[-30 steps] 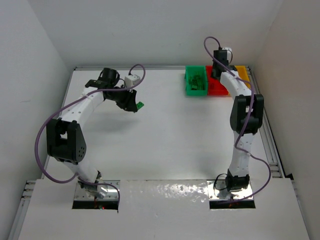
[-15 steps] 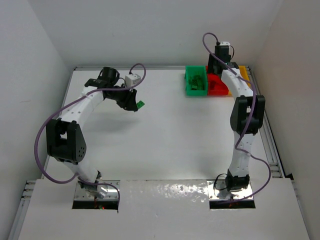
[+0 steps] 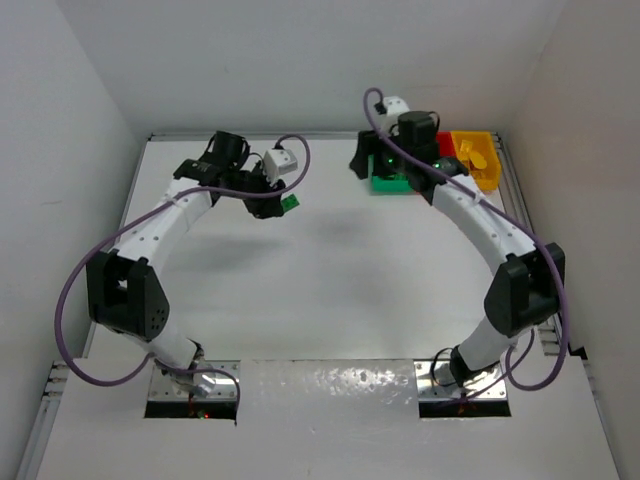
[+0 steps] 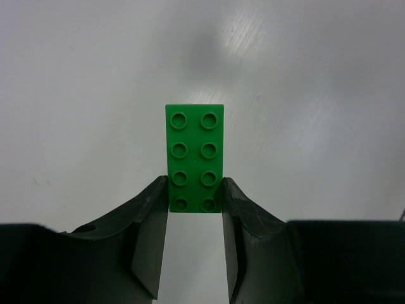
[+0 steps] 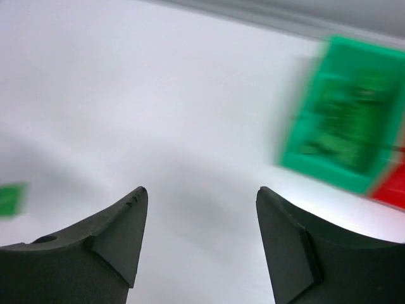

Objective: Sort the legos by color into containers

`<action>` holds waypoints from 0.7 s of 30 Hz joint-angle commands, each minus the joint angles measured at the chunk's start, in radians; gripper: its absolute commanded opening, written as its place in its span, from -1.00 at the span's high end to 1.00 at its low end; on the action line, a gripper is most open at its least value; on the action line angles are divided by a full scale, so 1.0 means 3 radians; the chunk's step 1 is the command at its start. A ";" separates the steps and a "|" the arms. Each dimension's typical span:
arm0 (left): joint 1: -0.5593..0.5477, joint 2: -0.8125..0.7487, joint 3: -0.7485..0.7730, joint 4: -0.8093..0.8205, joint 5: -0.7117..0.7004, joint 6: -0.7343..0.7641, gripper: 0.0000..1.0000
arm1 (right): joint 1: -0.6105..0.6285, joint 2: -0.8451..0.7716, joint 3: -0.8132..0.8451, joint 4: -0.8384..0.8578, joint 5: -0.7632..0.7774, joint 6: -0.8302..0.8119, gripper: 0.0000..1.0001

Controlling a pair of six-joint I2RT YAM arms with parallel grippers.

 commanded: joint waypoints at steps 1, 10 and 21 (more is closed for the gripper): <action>-0.0092 -0.0144 0.0016 0.0409 -0.0218 0.0303 1.00 | 0.0192 -0.0104 -0.0253 0.0219 -0.0284 0.0356 -0.34; -0.0490 0.1312 0.1927 0.0716 -0.0525 -0.0647 1.00 | 0.0080 -0.1104 -0.1260 -0.0102 0.1122 0.0639 -0.32; -0.1094 0.2846 0.3160 0.2297 -0.1165 -0.1512 1.00 | 0.0024 -0.2230 -0.2355 -0.0736 0.1512 0.0803 -0.36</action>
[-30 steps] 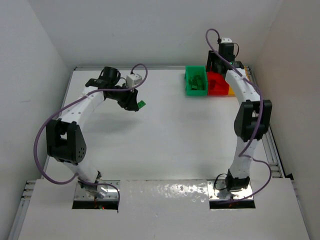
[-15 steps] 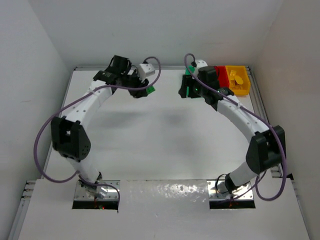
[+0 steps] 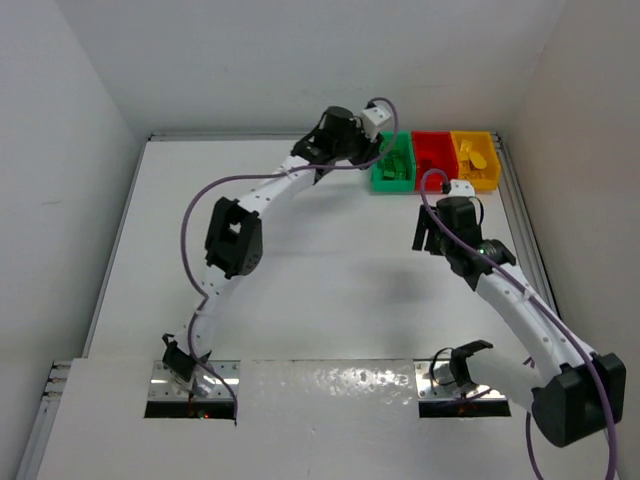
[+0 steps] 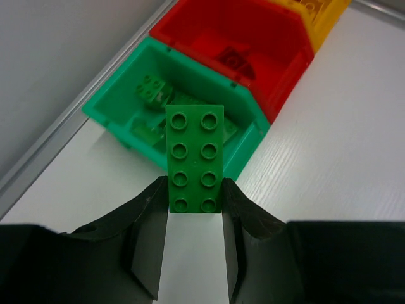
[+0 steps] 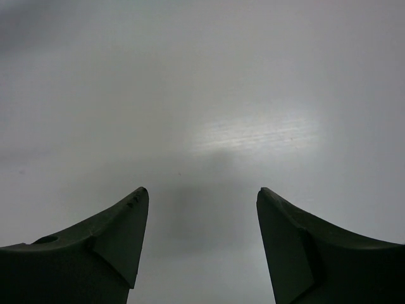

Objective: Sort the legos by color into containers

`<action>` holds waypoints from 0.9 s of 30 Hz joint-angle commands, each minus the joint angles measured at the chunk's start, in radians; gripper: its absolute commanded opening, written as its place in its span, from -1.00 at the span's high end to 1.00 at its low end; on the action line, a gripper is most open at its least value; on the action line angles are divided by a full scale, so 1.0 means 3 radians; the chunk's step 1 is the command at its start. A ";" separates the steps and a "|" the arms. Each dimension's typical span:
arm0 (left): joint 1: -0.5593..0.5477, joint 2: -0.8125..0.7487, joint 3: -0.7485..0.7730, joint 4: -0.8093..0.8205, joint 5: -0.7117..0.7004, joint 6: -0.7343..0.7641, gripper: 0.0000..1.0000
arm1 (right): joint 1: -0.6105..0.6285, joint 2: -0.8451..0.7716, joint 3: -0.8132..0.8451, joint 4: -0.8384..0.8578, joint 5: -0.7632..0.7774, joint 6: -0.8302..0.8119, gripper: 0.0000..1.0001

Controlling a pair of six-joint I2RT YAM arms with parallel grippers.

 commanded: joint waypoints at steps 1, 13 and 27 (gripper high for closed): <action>-0.0164 0.0290 0.0457 0.0664 -0.0193 -0.0274 1.00 | -0.0008 -0.0313 -0.0179 -0.0296 0.0136 0.0134 -0.36; -0.0339 0.0980 0.0612 0.1701 -0.1047 -0.0493 1.00 | 0.0002 -0.0795 -0.0262 -0.0752 0.0135 0.0251 -0.36; -0.0349 0.1180 0.0607 0.2224 -0.1149 -0.0493 -0.33 | 0.0007 -0.0749 -0.0108 -0.0946 0.0161 0.0165 -0.38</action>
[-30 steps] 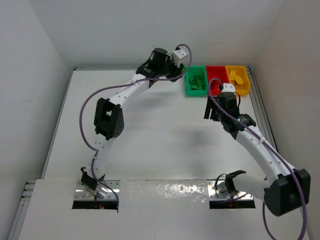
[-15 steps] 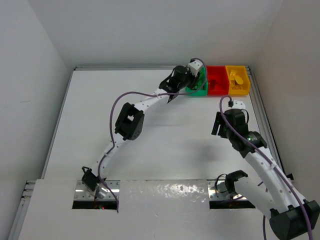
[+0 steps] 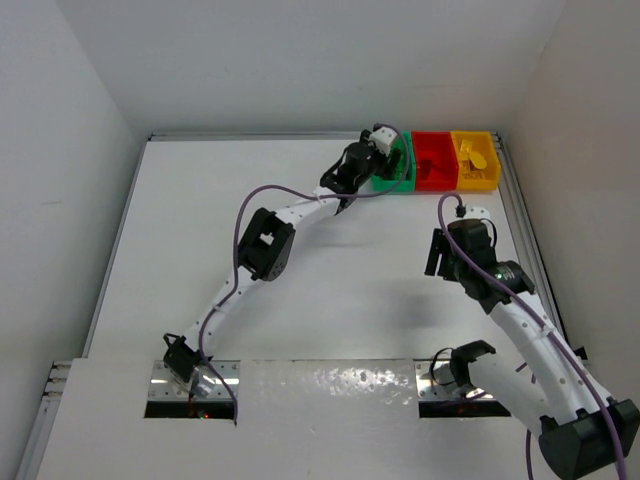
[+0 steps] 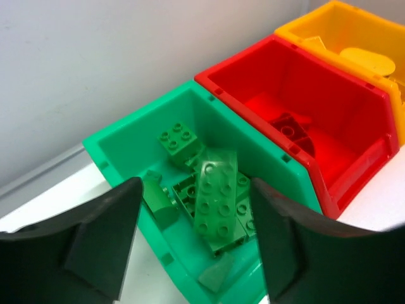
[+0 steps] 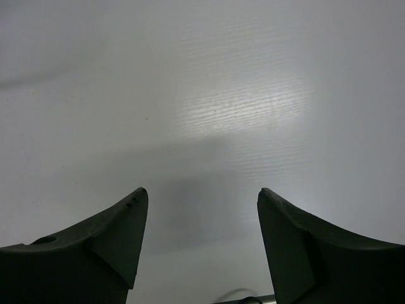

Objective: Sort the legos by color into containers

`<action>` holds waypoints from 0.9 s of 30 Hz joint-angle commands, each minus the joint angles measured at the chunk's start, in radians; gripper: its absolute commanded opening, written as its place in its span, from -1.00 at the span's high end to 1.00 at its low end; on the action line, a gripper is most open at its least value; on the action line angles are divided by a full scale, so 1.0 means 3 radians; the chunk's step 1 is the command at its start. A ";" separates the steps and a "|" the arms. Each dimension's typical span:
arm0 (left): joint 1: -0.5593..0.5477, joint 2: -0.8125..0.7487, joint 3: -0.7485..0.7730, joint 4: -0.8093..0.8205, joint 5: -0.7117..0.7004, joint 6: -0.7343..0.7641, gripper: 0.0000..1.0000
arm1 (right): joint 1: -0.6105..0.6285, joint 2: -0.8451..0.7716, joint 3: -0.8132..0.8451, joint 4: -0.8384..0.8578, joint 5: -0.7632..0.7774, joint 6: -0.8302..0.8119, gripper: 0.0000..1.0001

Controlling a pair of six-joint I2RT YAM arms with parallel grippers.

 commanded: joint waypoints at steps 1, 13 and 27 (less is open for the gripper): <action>-0.0019 -0.0068 0.0150 0.0324 -0.0043 -0.0044 -0.39 | 0.0006 0.0023 0.0173 0.0003 0.0052 -0.0062 -0.38; 0.0012 -0.0707 0.0155 -0.0114 -0.0104 0.0027 -0.53 | 0.0006 0.0197 0.0229 -0.0073 0.0046 0.0055 -0.56; 0.1397 -0.4269 -0.3202 -0.2140 0.0525 0.0813 -0.90 | 0.0006 -0.0518 -0.0077 -0.0569 0.0445 0.0582 -0.98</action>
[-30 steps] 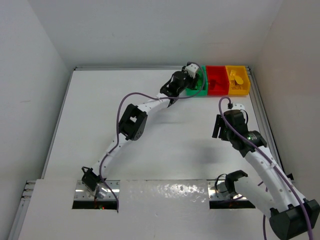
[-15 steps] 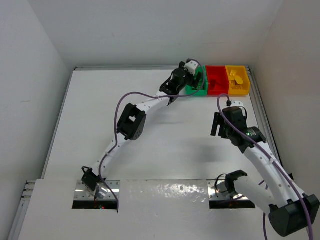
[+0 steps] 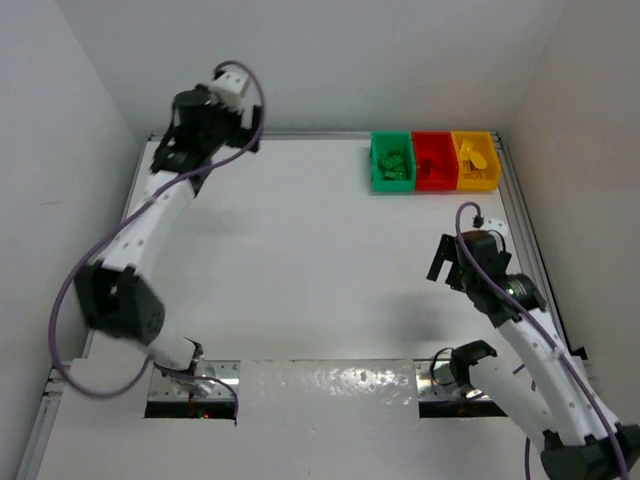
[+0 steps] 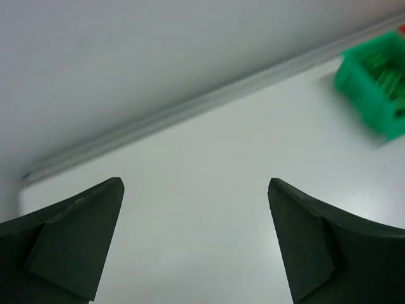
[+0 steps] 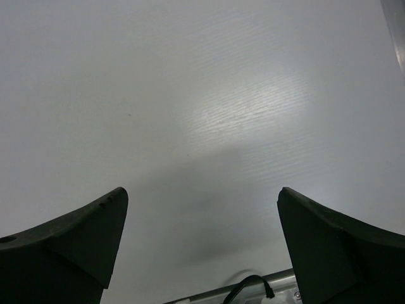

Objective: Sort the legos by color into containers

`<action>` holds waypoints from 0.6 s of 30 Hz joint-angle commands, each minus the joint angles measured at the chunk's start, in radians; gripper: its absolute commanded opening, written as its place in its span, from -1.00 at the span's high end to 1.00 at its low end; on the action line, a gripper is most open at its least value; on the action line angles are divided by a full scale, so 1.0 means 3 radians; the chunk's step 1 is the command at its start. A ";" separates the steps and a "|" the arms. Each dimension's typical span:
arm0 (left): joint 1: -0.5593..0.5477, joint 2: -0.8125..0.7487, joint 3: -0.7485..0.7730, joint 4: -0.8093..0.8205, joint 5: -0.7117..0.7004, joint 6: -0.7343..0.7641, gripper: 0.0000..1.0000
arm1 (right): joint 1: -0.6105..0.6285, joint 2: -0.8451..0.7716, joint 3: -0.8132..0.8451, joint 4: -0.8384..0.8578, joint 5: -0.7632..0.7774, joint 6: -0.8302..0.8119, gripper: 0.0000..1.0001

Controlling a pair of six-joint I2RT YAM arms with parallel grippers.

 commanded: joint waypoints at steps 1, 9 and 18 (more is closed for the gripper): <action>0.0103 -0.0974 -0.1002 -0.0489 -0.0007 0.0576 -0.92 | 0.0001 -0.0627 -0.0156 -0.0170 0.0254 0.0161 -0.98; 0.0144 -0.2909 -0.2813 -0.0847 -0.0313 -0.0046 -0.98 | 0.0001 -0.1811 -0.0530 -0.0026 0.0224 0.0365 -0.98; 0.0144 -0.3569 -0.3458 -0.0336 -0.1132 -0.0333 -1.00 | 0.0001 -0.1847 -0.0474 -0.0236 0.0234 0.0704 -0.98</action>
